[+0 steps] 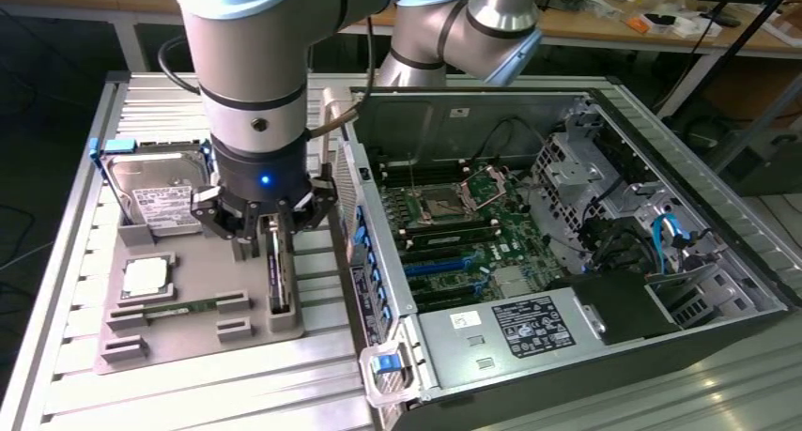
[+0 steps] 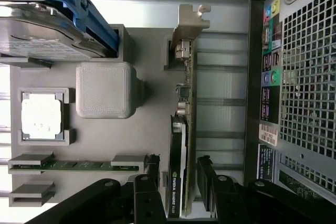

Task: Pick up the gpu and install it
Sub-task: 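Pick up the gpu and move the gpu toward the slot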

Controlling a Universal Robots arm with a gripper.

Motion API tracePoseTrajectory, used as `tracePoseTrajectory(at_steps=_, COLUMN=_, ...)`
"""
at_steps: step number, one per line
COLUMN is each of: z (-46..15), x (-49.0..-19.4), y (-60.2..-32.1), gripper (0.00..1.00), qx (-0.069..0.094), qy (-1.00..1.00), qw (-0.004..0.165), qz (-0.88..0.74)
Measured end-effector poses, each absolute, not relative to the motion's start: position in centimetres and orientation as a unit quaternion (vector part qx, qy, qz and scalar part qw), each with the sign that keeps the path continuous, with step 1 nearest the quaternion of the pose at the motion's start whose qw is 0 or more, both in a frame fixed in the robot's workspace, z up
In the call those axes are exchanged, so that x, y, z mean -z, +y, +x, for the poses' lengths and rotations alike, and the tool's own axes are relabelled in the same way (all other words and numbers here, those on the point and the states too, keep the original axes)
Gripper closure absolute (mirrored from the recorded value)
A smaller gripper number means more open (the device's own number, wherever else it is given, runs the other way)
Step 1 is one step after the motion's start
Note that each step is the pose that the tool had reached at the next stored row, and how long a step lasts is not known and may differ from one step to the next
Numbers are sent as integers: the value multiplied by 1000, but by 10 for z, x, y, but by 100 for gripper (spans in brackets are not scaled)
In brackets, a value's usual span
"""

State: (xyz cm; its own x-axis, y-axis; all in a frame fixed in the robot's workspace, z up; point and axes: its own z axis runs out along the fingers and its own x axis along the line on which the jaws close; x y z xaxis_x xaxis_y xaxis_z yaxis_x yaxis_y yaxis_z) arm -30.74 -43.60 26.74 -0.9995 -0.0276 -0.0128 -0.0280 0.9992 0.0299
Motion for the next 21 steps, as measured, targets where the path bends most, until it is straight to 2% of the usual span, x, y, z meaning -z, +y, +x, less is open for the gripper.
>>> tracePoseTrajectory(at_steps=10, z=-305, x=-251, y=-436, gripper=58, qx=-14, qy=1000, qw=6, qz=-14)
tracePoseTrajectory(at_steps=21, z=-305, x=-251, y=-436, gripper=58, qx=-14, qy=1000, qw=6, qz=-14)
